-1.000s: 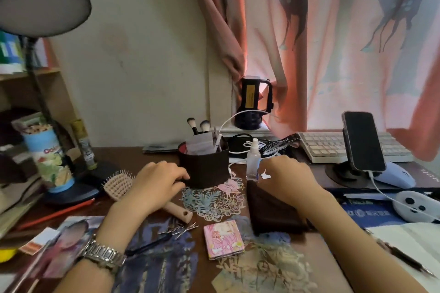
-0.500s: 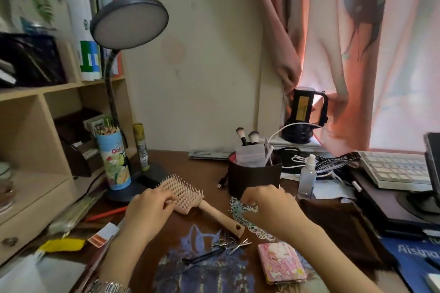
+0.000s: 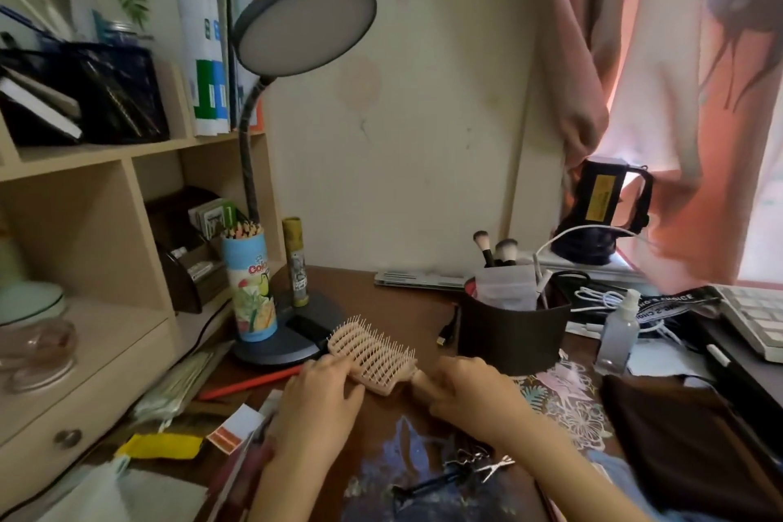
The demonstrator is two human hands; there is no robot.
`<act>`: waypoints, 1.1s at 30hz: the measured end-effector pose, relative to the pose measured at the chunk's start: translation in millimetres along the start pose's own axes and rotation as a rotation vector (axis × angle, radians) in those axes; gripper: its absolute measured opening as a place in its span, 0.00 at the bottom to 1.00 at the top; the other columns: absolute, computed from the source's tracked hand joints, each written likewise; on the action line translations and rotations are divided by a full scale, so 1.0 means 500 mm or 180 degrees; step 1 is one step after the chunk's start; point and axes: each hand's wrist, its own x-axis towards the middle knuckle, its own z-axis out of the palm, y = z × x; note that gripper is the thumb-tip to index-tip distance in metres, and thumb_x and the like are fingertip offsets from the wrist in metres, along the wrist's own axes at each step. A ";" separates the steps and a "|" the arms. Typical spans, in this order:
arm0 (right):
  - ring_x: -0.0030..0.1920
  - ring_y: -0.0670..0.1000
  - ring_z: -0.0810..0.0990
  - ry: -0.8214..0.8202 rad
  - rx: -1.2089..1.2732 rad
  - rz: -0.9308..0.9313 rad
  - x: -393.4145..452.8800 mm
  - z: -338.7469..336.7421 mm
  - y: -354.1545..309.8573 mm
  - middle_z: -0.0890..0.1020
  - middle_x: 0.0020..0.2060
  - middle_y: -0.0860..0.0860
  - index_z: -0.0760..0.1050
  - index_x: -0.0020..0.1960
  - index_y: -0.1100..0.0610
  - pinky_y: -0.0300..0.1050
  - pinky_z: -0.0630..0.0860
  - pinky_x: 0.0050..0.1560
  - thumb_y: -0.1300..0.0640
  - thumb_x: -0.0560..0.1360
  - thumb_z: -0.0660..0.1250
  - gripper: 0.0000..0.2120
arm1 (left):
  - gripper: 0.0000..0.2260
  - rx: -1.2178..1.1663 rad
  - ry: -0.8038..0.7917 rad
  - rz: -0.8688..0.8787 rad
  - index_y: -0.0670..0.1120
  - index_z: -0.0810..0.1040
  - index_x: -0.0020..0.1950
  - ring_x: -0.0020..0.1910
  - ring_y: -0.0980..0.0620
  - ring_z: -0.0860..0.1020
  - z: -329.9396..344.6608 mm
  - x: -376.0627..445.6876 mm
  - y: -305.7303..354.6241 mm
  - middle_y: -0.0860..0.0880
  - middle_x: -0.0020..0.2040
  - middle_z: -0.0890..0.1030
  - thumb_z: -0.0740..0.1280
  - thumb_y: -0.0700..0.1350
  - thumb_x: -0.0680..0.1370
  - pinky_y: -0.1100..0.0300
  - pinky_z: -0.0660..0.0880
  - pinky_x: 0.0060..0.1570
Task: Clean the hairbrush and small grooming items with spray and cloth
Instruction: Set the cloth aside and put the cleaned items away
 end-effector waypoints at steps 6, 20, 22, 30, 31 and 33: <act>0.56 0.54 0.77 0.0165 -0.0002 -0.0010 0.022 0.028 0.002 0.78 0.56 0.51 0.72 0.61 0.50 0.44 0.72 0.48 0.47 0.73 0.67 0.18 | 0.10 -0.0222 -0.0159 -0.0040 0.55 0.75 0.58 0.58 0.56 0.72 0.015 0.012 -0.002 0.57 0.58 0.75 0.62 0.52 0.78 0.61 0.71 0.53; 0.40 0.46 0.79 0.0349 0.0898 -0.0110 0.049 0.036 0.036 0.80 0.37 0.43 0.75 0.42 0.52 0.35 0.74 0.39 0.53 0.75 0.67 0.04 | 0.08 -0.0492 -0.0047 0.0054 0.56 0.78 0.55 0.51 0.60 0.74 0.032 0.020 -0.006 0.59 0.52 0.78 0.64 0.51 0.77 0.62 0.74 0.50; 0.44 0.49 0.80 0.0305 0.0922 -0.0109 0.046 0.029 0.049 0.81 0.43 0.49 0.78 0.46 0.56 0.42 0.77 0.45 0.53 0.73 0.69 0.06 | 0.08 -0.0514 -0.0010 0.0014 0.56 0.78 0.55 0.51 0.60 0.74 0.033 0.020 -0.003 0.59 0.52 0.78 0.65 0.51 0.77 0.60 0.75 0.50; 0.47 0.47 0.77 0.0255 0.0740 -0.0170 0.002 -0.012 0.124 0.79 0.48 0.49 0.79 0.53 0.56 0.37 0.74 0.47 0.55 0.73 0.70 0.10 | 0.16 -0.0598 -0.0031 0.0002 0.54 0.73 0.62 0.57 0.57 0.74 0.040 0.019 0.023 0.55 0.60 0.73 0.68 0.51 0.75 0.60 0.74 0.52; 0.48 0.47 0.77 0.0246 0.0693 -0.0169 -0.005 -0.017 0.134 0.79 0.50 0.49 0.79 0.55 0.56 0.37 0.74 0.48 0.55 0.73 0.70 0.11 | 0.17 -0.0608 -0.0042 0.0009 0.54 0.72 0.63 0.57 0.57 0.73 0.044 0.018 0.029 0.55 0.60 0.73 0.69 0.51 0.75 0.60 0.74 0.53; 0.48 0.45 0.76 0.0245 0.0691 -0.0175 -0.020 -0.025 0.156 0.79 0.49 0.47 0.77 0.57 0.54 0.32 0.73 0.44 0.56 0.73 0.70 0.13 | 0.18 -0.0561 -0.0038 0.0075 0.55 0.72 0.63 0.57 0.57 0.74 0.049 0.015 0.038 0.55 0.61 0.72 0.69 0.51 0.74 0.60 0.75 0.53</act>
